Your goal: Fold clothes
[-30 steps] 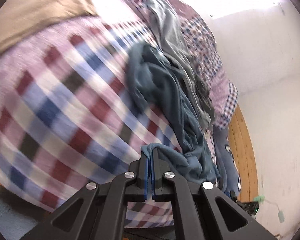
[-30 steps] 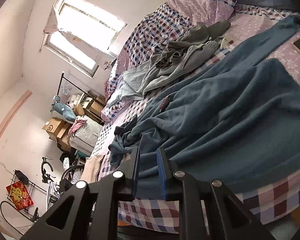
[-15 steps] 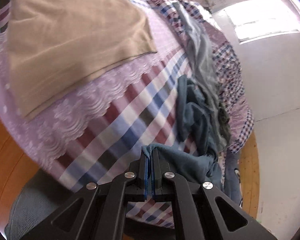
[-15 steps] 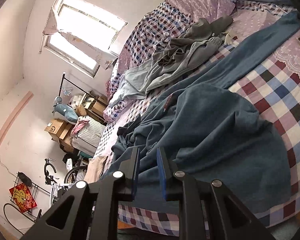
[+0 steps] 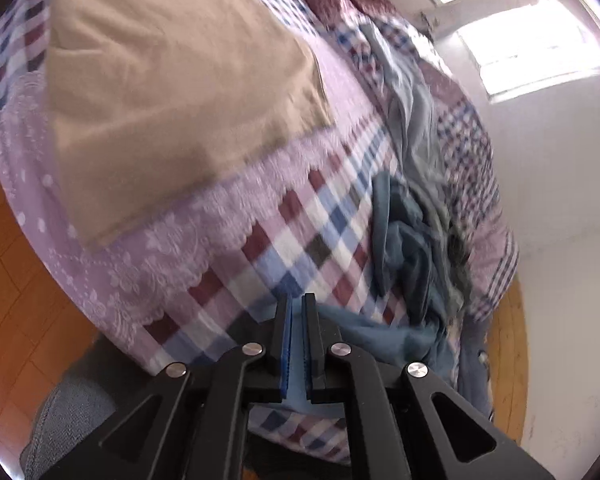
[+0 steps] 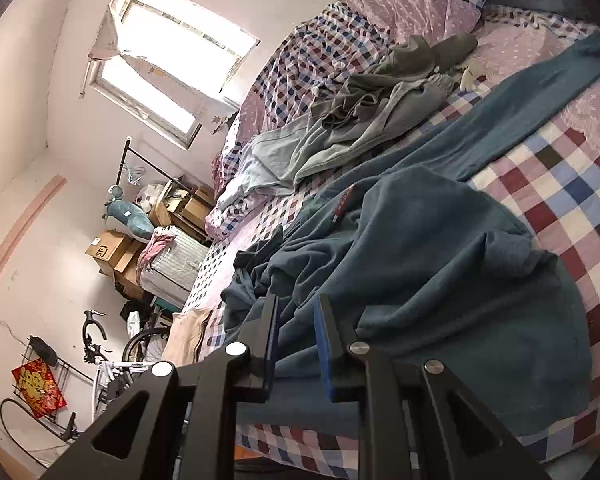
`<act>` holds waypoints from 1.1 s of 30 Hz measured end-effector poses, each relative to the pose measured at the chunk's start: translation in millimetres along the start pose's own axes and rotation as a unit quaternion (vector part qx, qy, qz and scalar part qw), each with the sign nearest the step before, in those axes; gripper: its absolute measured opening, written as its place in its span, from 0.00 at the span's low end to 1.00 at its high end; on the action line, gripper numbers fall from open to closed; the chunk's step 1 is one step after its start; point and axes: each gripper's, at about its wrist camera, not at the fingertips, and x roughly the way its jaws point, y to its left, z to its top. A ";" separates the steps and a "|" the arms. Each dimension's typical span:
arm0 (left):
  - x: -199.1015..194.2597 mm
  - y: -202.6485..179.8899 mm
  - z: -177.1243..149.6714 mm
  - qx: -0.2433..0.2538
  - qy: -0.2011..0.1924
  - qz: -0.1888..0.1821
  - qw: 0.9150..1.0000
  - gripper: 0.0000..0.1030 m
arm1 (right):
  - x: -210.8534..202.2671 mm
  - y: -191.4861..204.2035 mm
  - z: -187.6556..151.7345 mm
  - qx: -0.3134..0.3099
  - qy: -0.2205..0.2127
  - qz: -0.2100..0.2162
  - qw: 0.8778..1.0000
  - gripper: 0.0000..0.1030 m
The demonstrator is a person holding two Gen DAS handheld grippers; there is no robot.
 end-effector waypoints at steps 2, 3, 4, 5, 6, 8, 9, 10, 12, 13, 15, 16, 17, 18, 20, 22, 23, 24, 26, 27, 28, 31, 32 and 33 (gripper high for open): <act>-1.4 1.8 1.8 -0.008 -0.011 -0.014 1.000 0.26 | -3.7 0.6 1.0 -0.007 -0.010 -0.013 1.000 0.22; -1.8 0.2 1.7 -0.007 -0.017 -0.023 1.000 0.32 | -6.3 -0.5 1.7 -0.007 -0.015 -0.017 1.000 0.28; -2.2 -3.3 0.9 0.000 -0.023 -0.034 0.999 0.42 | -8.9 -2.0 2.4 -0.006 -0.019 -0.019 1.000 0.30; -2.4 -7.0 0.0 0.007 -0.029 -0.045 0.999 0.50 | -11.5 -3.8 3.2 -0.005 -0.023 -0.022 0.999 0.33; -1.7 -11.5 -1.6 0.015 -0.033 -0.052 0.998 0.52 | -14.6 -6.3 4.0 -0.002 -0.028 -0.026 0.999 0.34; 0.9 -21.3 -4.9 0.035 -0.039 -0.068 0.996 0.60 | -20.3 -11.5 5.2 0.005 -0.036 -0.034 0.999 0.36; 3.5 -26.5 -6.3 0.043 -0.040 -0.074 0.996 0.61 | -22.4 -13.8 5.8 0.008 -0.038 -0.037 0.999 0.37; 7.1 -32.1 -7.2 0.051 -0.038 -0.080 0.995 0.64 | -24.5 -16.1 6.5 0.011 -0.040 -0.040 0.998 0.37; 12.5 -41.1 -8.6 0.063 -0.036 -0.087 0.994 0.66 | -28.3 -19.4 6.9 0.013 -0.041 -0.045 0.998 0.38; 14.6 -45.6 -9.3 0.070 -0.037 -0.089 0.993 0.67 | -30.2 -20.9 6.9 0.012 -0.042 -0.049 0.998 0.38; 19.6 -54.1 -10.4 0.081 -0.039 -0.094 0.992 0.68 | -32.8 -23.6 6.8 0.011 -0.043 -0.053 0.998 0.39; 22.5 -58.7 -11.1 0.087 -0.039 -0.096 0.991 0.68 | -33.8 -25.0 7.0 0.011 -0.043 -0.054 0.998 0.39; 26.9 -64.2 -12.1 0.095 -0.039 -0.099 0.990 0.68 | -34.5 -25.9 7.0 0.011 -0.042 -0.056 0.997 0.39; 29.8 -67.5 -14.2 0.101 -0.038 -0.102 0.989 0.68 | -34.5 -26.5 7.1 0.009 -0.041 -0.058 0.997 0.39; 36.9 -78.8 -19.8 0.122 -0.033 -0.107 0.986 0.68 | -33.9 -27.2 7.5 0.004 -0.038 -0.062 0.997 0.39; 46.3 -98.6 -28.5 0.165 -0.027 -0.107 0.980 0.68 | -30.7 -25.8 7.4 -0.007 -0.031 -0.069 0.997 0.39; 51.0 -108.4 -32.9 0.186 -0.023 -0.107 0.976 0.68 | -28.7 -24.8 7.4 -0.013 -0.027 -0.072 0.997 0.39; 55.4 -118.3 -37.3 0.207 -0.021 -0.107 0.972 0.68 | -26.2 -23.7 7.5 -0.019 -0.023 -0.075 0.997 0.39; 62.7 -137.5 -46.3 0.242 -0.023 -0.110 0.964 0.68 | -20.8 -21.3 7.5 -0.031 -0.016 -0.080 0.996 0.39; 67.4 -147.5 -50.7 0.258 -0.024 -0.113 0.959 0.68 | -18.2 -20.1 7.5 -0.036 -0.013 -0.081 0.996 0.39; 72.3 -155.9 -54.7 0.270 -0.026 -0.117 0.955 0.69 | -14.7 -18.4 7.8 -0.043 -0.011 -0.086 0.995 0.39; 93.8 -179.0 -64.8 0.300 -0.018 -0.126 0.945 0.71 | -4.5 -14.1 8.5 -0.058 -0.002 -0.090 0.994 0.39; 102.1 -186.2 -67.5 0.308 -0.013 -0.129 0.942 0.71 | -1.8 -13.1 8.8 -0.062 0.000 -0.090 0.994 0.39; 110.8 -193.3 -69.8 0.313 -0.006 -0.133 0.940 0.71 | 0.4 -12.2 9.2 -0.065 0.001 -0.089 0.994 0.39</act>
